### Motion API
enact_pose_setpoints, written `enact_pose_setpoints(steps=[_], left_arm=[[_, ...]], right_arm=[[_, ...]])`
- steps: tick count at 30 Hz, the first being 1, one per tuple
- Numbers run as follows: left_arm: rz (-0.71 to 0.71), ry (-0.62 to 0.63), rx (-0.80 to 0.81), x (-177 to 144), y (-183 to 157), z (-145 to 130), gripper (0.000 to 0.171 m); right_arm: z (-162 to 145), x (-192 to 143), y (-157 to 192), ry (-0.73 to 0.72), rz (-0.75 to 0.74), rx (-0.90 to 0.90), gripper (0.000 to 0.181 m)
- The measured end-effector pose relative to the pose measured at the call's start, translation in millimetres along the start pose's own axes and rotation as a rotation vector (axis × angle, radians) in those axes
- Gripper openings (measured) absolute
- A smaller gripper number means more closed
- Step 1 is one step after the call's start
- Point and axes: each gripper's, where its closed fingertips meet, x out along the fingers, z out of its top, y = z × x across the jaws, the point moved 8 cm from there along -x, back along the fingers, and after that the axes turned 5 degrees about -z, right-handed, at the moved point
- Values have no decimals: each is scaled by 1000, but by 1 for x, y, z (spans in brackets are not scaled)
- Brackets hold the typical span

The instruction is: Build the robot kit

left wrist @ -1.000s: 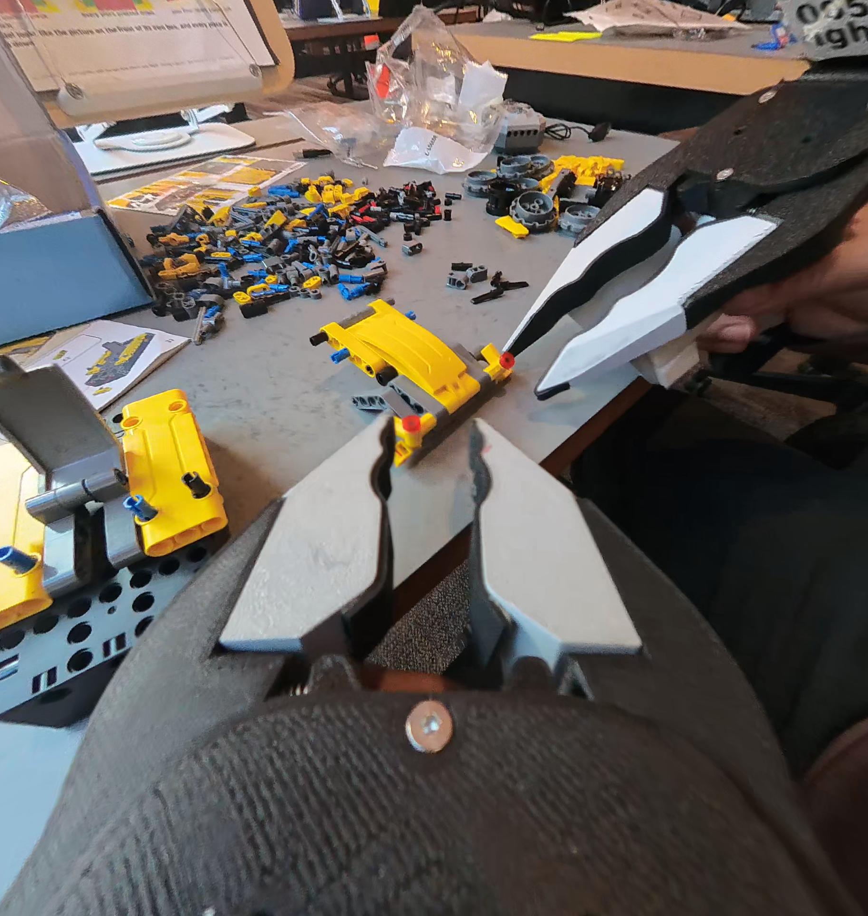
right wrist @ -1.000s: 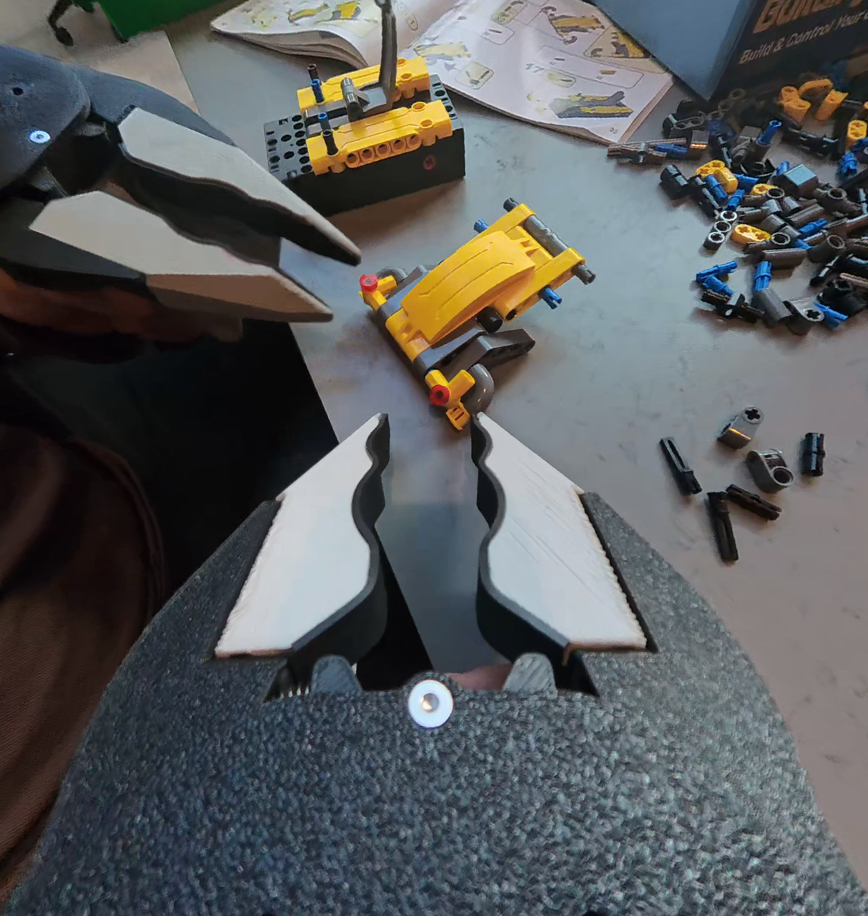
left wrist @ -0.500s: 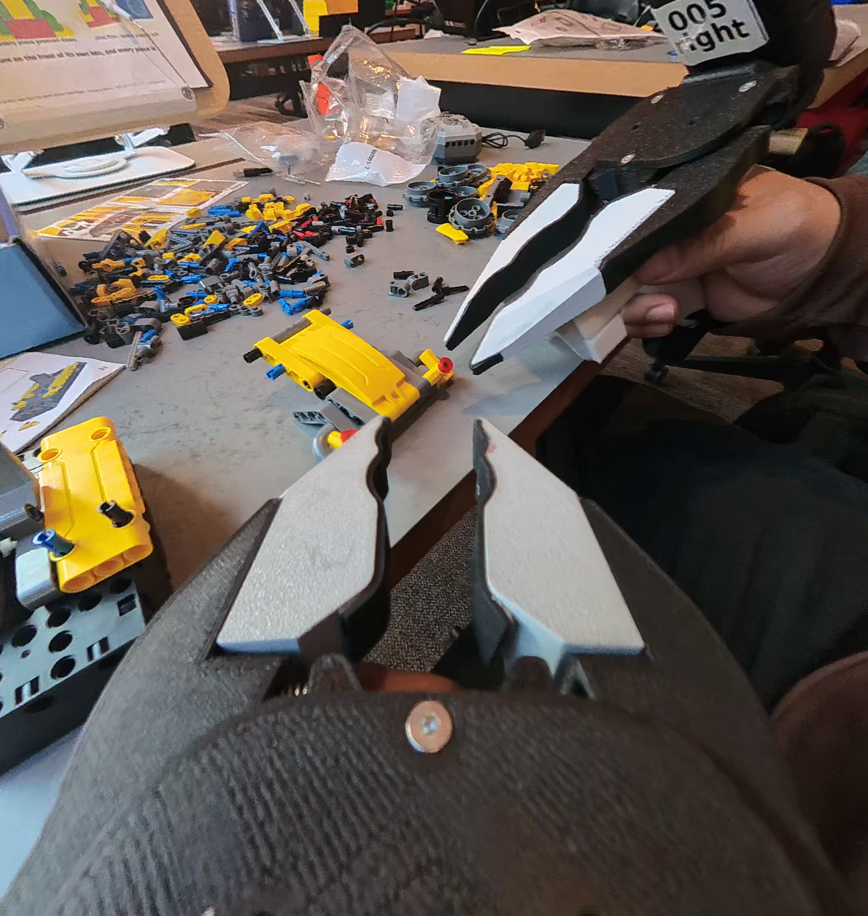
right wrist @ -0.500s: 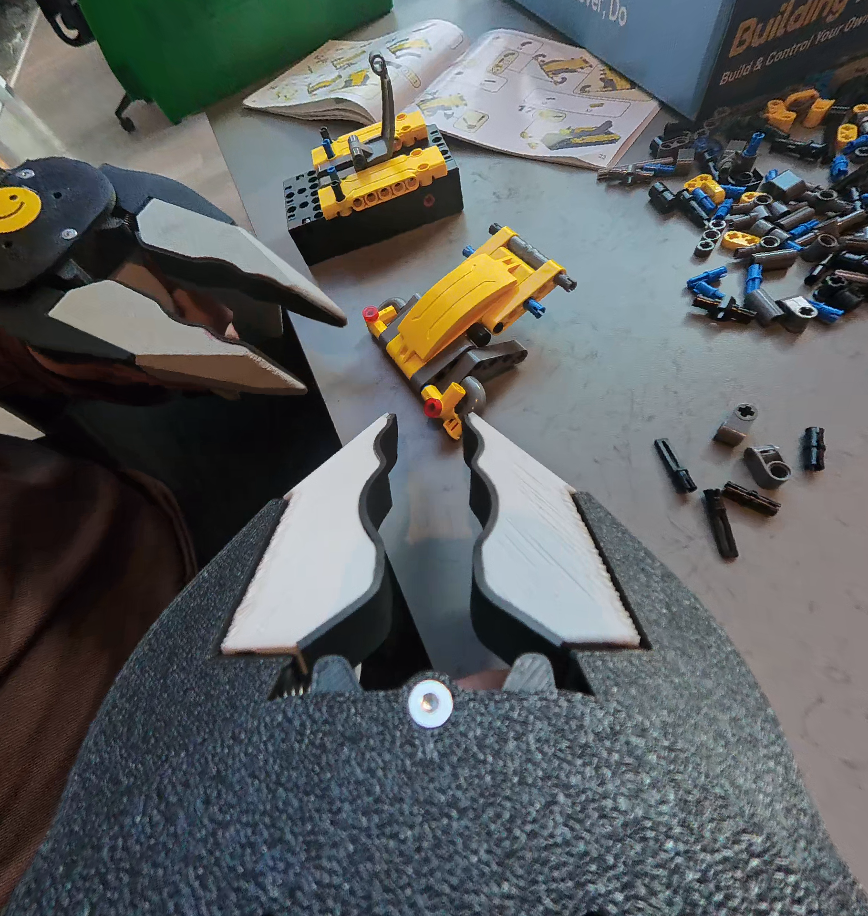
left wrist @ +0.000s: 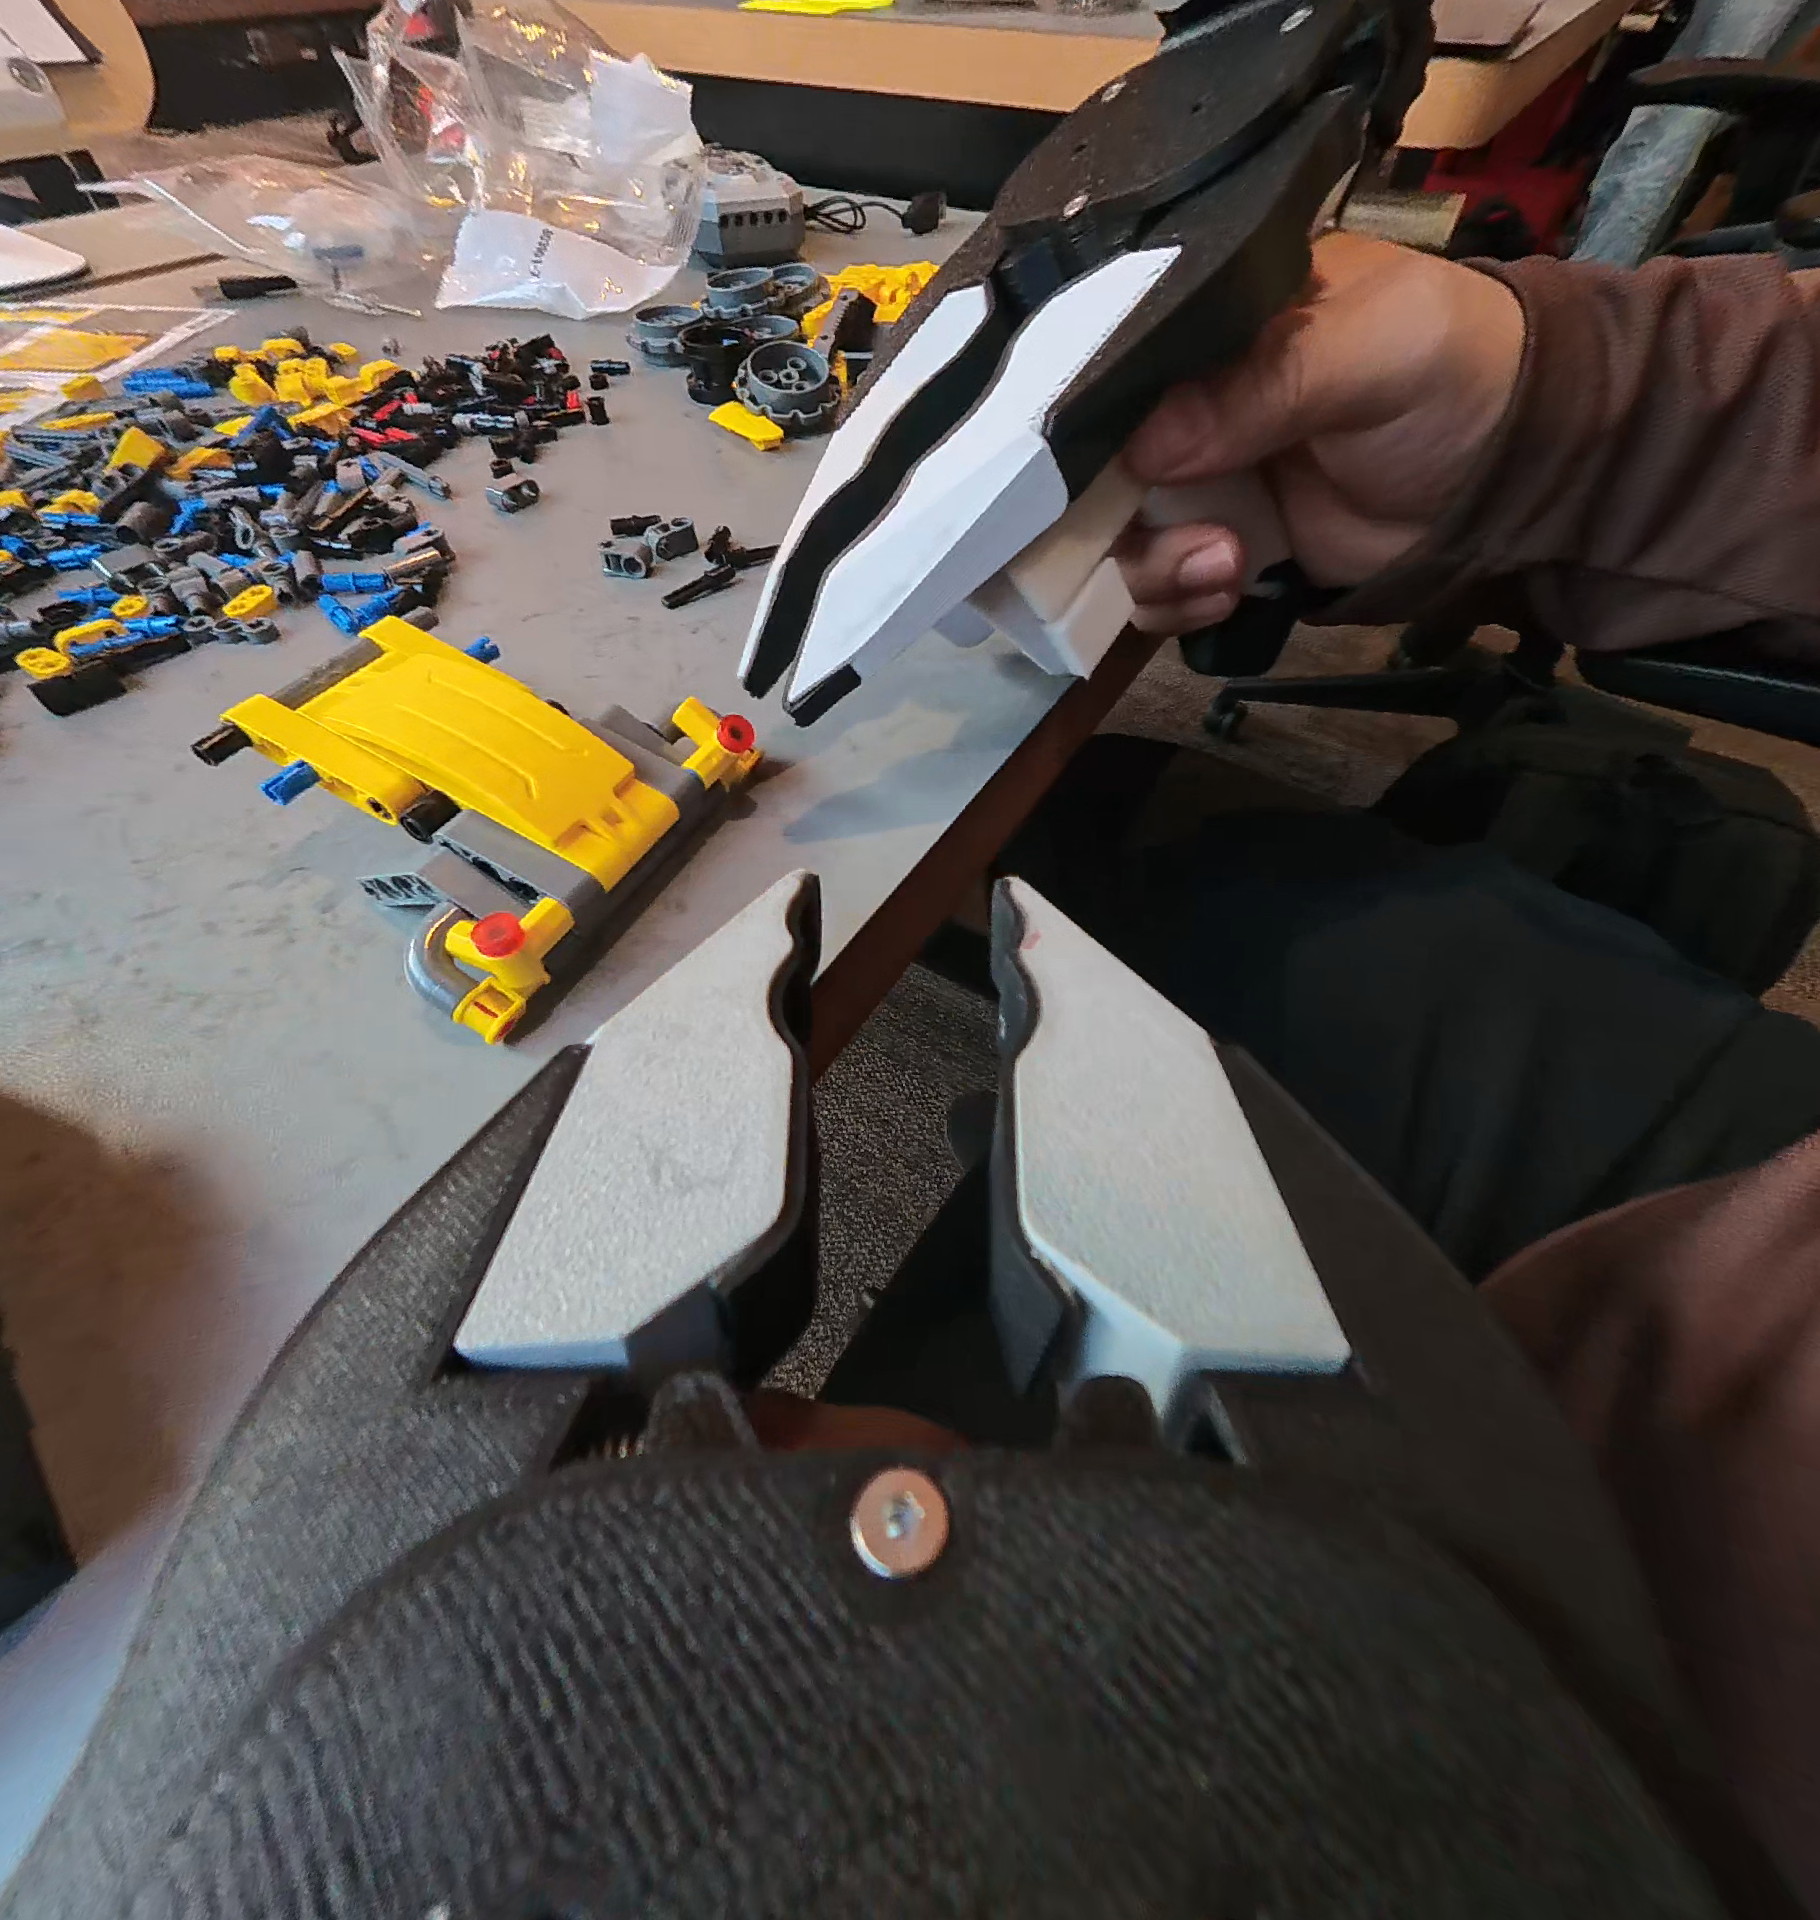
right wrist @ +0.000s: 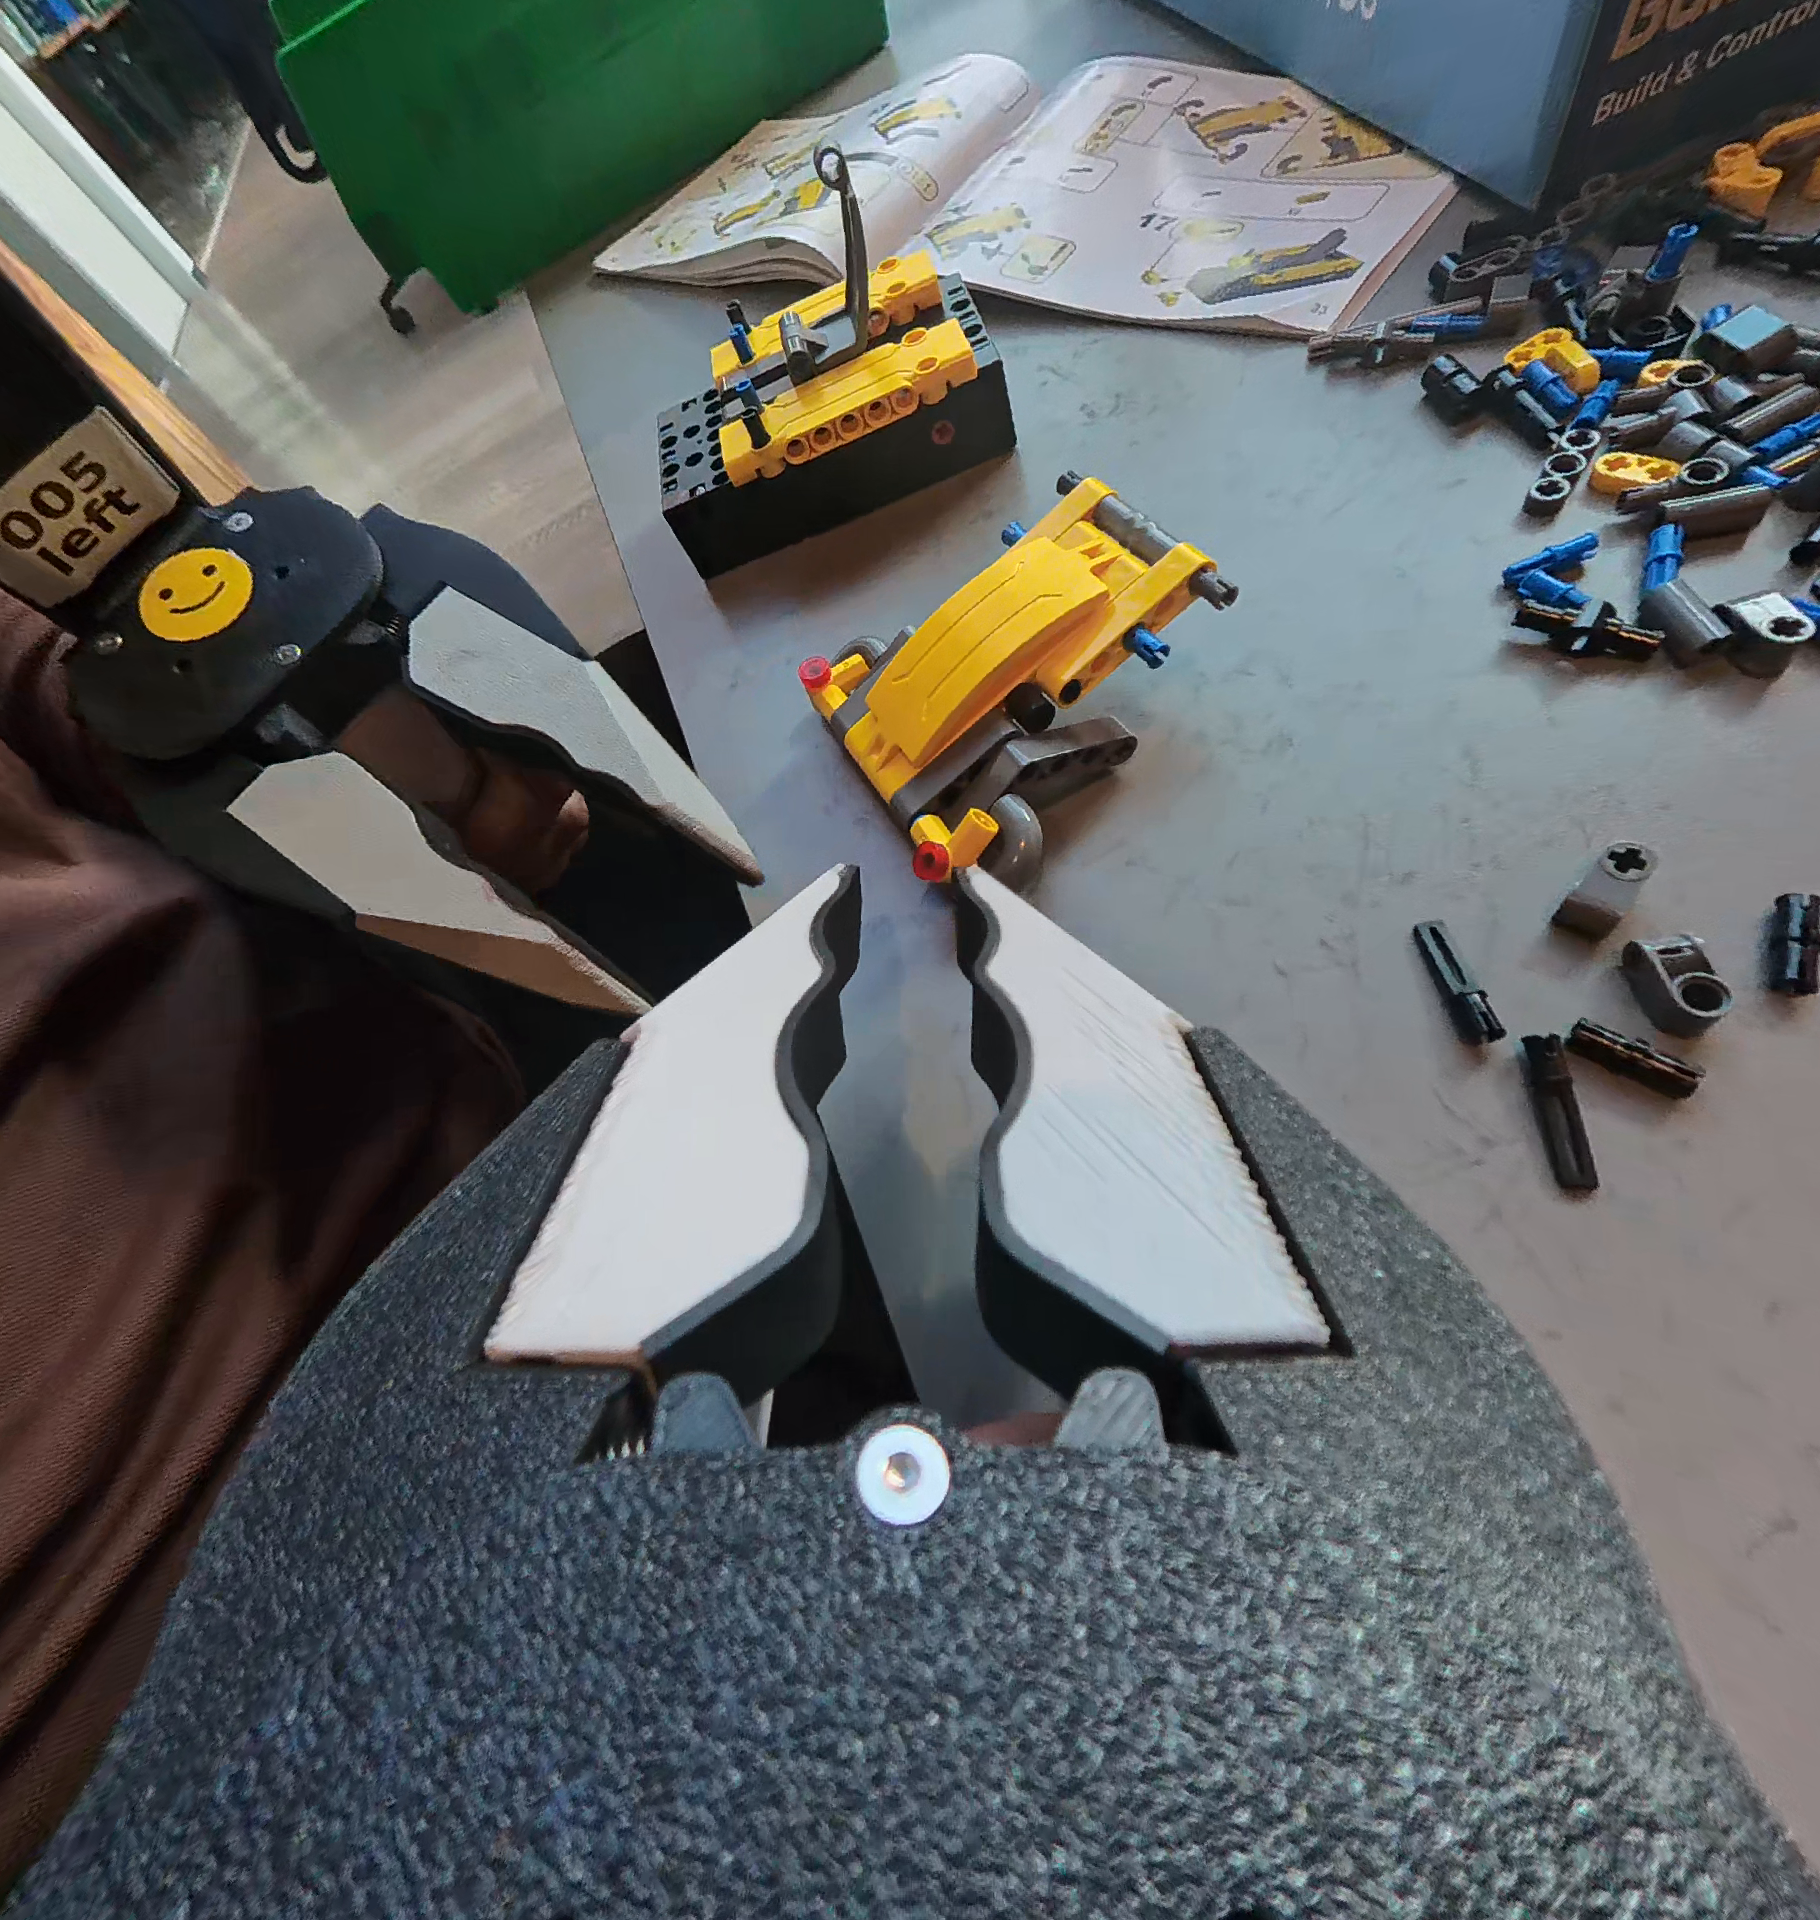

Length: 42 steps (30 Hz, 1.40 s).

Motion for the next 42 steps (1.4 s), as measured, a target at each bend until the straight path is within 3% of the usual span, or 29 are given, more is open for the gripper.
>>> enact_pose_setpoints(steps=[16,34,39,42], left_arm=[[-35,15,-38,1,2,0,30],[-86,13,-139,-25,-3,2,29],[-161,41,-241,-19,-8,-3,30],[-108,40,-236,-16,3,-4,31]], right_arm=[[-1,0,2,6,34,-11,6],[-1,-1,10,-6,129,-71,2],[6,-5,18,-148,33,-81,12],[4,-12,17,-183,-50,-167,8]])
